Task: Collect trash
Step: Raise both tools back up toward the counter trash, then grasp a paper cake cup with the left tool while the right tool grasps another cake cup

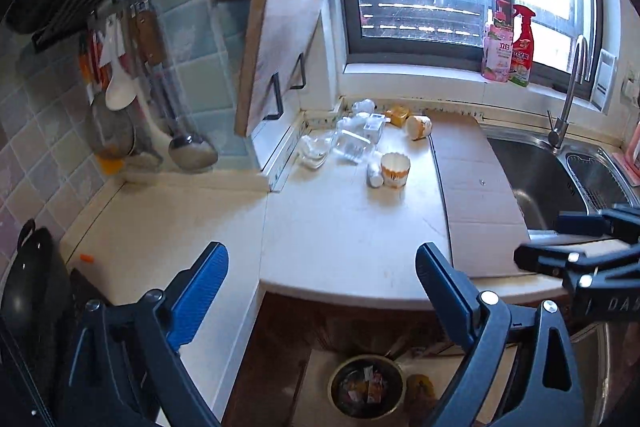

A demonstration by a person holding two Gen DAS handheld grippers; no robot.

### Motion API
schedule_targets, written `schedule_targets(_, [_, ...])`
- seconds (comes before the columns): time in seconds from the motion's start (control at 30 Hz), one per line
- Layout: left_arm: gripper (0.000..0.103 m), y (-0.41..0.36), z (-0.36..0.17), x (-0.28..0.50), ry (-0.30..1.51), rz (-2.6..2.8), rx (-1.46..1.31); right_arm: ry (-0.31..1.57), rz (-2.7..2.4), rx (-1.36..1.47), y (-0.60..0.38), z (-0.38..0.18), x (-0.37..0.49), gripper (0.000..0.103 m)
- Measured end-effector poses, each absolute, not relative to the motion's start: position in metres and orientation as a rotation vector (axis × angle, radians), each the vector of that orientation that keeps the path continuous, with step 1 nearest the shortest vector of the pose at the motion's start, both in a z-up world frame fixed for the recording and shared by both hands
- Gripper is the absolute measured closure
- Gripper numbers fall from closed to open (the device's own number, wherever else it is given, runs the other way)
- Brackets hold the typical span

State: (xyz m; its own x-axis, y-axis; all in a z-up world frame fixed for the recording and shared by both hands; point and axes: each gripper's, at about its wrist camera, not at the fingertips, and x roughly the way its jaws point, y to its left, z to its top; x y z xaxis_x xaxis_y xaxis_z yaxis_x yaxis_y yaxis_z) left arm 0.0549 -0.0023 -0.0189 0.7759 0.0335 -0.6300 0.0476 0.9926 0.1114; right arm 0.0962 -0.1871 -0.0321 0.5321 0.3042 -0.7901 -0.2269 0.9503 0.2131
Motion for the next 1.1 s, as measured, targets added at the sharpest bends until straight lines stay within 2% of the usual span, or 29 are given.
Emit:
schedule_targets(0.27, [0.006,-0.049,-0.022,0.152,0.726,-0.007,0.160,0.932,0.337,0.107,-0.240,-0.015,0.206,0.030])
schedule_targets(0.57, [0.006,-0.105,-0.063,0.271,0.879,-0.034,0.171,0.929,0.349,0.208,-0.302,-0.021,0.328,0.030])
schedule_targets(0.9, [0.006,-0.127,-0.134,0.367,1.065,-0.039,0.102,1.021,0.324,0.329,-0.324,-0.105,0.458,0.030])
schedule_targets(1.1, [0.006,-0.122,-0.162,0.395,1.114,-0.022,0.062,1.089,0.304,0.239,-0.302,-0.165,0.498,0.030])
